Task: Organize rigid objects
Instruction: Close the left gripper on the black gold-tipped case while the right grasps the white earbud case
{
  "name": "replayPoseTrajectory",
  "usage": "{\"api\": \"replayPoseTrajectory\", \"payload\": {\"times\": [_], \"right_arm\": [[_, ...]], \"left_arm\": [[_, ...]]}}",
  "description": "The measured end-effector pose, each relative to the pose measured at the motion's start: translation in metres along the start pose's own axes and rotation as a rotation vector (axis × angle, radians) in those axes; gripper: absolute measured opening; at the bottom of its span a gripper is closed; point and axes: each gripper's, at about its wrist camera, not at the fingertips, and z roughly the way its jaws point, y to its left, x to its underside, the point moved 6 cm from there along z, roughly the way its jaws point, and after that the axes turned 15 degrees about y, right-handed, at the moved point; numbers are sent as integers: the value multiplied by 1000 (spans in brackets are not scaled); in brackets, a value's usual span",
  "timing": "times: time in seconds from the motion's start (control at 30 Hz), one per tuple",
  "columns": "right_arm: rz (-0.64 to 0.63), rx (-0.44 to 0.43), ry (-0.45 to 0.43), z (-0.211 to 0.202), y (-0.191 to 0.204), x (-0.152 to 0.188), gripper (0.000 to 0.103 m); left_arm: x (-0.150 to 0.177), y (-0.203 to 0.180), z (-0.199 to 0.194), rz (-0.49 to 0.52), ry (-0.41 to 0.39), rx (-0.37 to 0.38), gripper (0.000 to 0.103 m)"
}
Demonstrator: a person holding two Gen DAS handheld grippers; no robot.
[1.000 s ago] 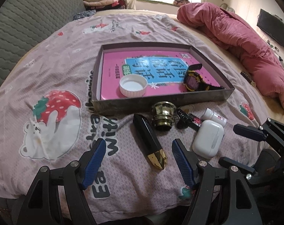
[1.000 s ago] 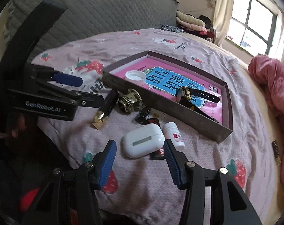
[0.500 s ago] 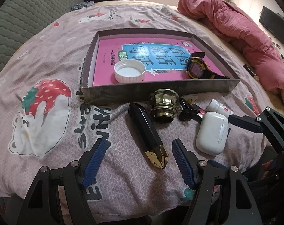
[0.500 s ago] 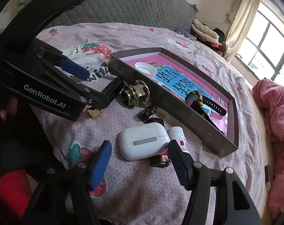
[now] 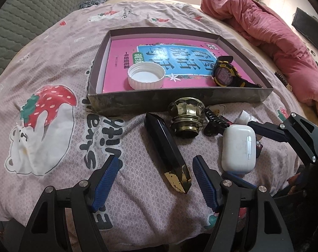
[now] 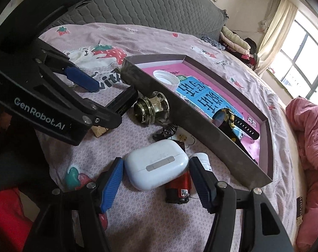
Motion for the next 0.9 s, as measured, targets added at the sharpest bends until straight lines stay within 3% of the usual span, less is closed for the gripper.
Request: {"api": "replayPoseTrajectory", "payload": {"times": [0.33,0.67,0.9], "right_arm": [[-30,-37,-18,14,-1,-13,64],[24,-98,-26,13,-8,-12,63],[99,-80,-50,5,-24,-10,63]], "left_arm": [[-4,1,6,-9,6,25,74],[-14,-10,14,-30,16,-11,74],[-16,-14,16,-28,0,-11,41]]}}
